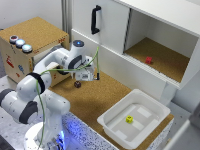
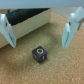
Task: Go towards the purple block and grasp it
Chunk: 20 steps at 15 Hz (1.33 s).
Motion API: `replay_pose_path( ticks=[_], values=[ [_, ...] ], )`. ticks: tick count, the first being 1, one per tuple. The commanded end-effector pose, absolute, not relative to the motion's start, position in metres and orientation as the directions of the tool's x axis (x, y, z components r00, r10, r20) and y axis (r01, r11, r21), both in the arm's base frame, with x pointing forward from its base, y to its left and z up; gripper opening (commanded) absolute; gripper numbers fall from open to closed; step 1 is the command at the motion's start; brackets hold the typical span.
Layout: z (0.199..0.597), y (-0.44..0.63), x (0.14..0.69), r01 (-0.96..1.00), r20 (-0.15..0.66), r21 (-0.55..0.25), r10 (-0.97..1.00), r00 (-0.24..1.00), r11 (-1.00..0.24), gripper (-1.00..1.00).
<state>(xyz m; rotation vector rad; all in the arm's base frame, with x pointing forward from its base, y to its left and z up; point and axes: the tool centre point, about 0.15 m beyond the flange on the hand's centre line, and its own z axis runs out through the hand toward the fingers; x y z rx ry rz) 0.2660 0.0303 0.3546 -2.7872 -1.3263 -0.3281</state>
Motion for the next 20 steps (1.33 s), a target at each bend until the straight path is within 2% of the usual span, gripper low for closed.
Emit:
replay_pose_path(
  ticks=[1, 7, 10, 15, 18, 20],
  values=[
    [0.337, 0.046, 0.297, 0.879, 0.108, 0.071, 0.880, 0.463, -0.471, 1.00],
    [0.296, 0.071, 0.334, 0.981, 0.159, 0.064, 0.972, 0.171, -0.183, 1.00],
    [0.274, 0.082, 0.347, 0.996, 0.156, 0.067, 0.987, 0.043, -0.054, 1.00],
    [0.258, 0.085, 0.354, 0.996, 0.153, 0.036, 0.985, -0.081, 0.076, 1.00],
    [0.246, 0.087, 0.345, 0.995, 0.146, 0.015, 0.984, -0.100, 0.099, 1.00],
    [0.236, 0.092, 0.346, 0.996, 0.146, 0.029, 0.985, -0.092, 0.089, 1.00]
  ],
)
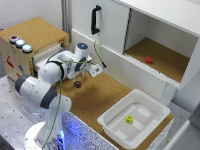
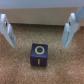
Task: Go towards the purple block and grasp it
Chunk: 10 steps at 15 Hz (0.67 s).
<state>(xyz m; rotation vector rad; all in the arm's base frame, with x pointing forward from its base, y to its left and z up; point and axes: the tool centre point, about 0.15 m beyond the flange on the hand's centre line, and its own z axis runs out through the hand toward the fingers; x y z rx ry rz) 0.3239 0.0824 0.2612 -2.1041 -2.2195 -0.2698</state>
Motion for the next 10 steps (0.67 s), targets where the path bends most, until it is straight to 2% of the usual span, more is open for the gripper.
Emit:
replay_pose_path(
  ticks=[1, 5, 10],
  values=[
    [0.231, 0.096, 0.348, 0.996, 0.146, 0.040, 0.986, -0.085, 0.080, 1.00],
    [0.218, 0.102, 0.358, 0.996, 0.174, 0.054, 0.982, -0.080, 0.072, 1.00],
    [0.206, 0.105, 0.349, 0.989, 0.132, 0.053, 0.981, -0.140, 0.134, 1.00]
  ],
)
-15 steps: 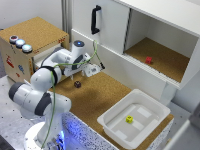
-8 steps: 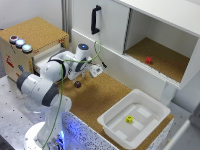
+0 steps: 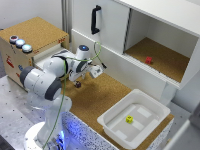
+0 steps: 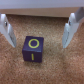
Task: Go towards the purple block and grasp it
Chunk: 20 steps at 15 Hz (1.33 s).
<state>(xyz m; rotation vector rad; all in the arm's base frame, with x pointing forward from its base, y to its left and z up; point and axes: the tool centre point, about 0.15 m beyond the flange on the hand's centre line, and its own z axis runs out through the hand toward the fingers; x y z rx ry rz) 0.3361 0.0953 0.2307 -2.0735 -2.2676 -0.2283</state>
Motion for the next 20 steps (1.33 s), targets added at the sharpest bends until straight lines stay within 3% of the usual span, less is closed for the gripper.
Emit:
replay_pose_path(
  ticks=[1, 2, 3, 16, 20],
  values=[
    [0.206, 0.105, 0.348, 0.989, 0.129, 0.054, 0.982, -0.141, 0.135, 1.00],
    [0.206, 0.105, 0.347, 0.990, 0.130, 0.054, 0.982, -0.139, 0.133, 1.00],
    [0.207, 0.104, 0.346, 0.990, 0.128, 0.061, 0.982, -0.137, 0.130, -1.00],
    [0.199, 0.087, 0.321, 0.988, 0.064, 0.039, 0.987, -0.150, 0.148, -1.00],
    [0.253, 0.065, 0.319, 0.991, 0.035, 0.120, 0.998, -0.061, 0.056, -1.00]
  ],
)
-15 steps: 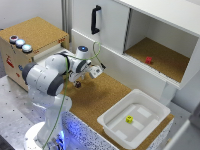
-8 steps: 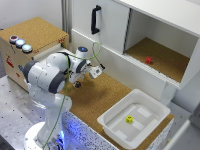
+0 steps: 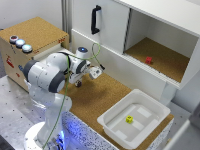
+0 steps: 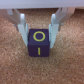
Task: Go towards the purple block and grasp it
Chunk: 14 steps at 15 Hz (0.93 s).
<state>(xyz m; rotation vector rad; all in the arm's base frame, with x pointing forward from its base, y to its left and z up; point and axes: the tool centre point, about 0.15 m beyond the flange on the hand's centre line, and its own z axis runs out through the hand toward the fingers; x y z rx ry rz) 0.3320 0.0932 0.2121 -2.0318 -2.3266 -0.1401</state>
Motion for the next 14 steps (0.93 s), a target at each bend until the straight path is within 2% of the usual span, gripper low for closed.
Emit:
replay_pose_path(
  ticks=[1, 8, 14],
  values=[
    [0.267, 0.060, 0.318, 0.990, 0.027, 0.135, 0.999, -0.041, 0.037, -1.00],
    [0.364, 0.058, 0.325, 0.956, -0.002, 0.288, 0.998, 0.056, -0.053, -1.00],
    [0.432, 0.111, 0.332, 0.937, -0.033, 0.349, 0.999, -0.014, 0.024, -1.00]
  ],
)
